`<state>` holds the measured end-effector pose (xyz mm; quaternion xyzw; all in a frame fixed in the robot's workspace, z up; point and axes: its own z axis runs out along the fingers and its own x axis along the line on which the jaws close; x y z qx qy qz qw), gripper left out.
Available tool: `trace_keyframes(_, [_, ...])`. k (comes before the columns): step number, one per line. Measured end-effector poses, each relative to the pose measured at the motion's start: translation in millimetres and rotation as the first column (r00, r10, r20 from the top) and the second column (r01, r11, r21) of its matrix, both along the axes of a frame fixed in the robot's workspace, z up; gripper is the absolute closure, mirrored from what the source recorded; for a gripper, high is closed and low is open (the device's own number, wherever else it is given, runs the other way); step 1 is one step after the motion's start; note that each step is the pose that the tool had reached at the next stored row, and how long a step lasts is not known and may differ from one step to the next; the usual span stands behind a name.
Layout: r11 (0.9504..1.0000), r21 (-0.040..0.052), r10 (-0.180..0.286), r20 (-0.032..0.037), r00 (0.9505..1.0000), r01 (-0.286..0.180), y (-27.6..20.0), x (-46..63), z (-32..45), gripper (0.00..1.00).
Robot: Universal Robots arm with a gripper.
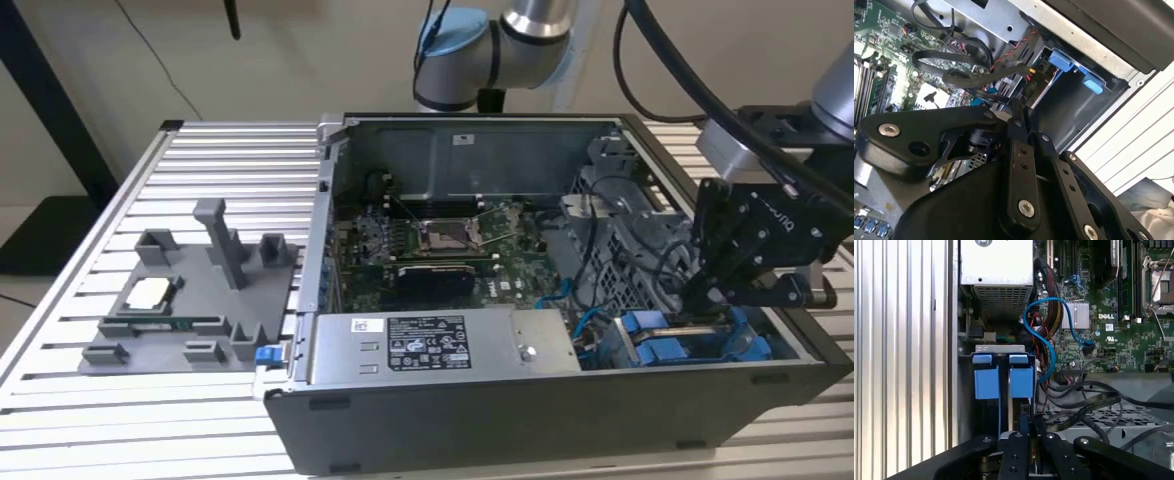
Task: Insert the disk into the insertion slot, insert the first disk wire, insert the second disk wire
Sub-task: 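Insert the second disk wire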
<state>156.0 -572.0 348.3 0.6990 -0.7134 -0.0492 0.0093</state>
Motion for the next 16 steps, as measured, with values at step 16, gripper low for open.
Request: trace_keyframes(16, [0.9999,0.0122,0.0,-0.0002,1.0,0.0,0.0,3.7,-8.9,0.84])
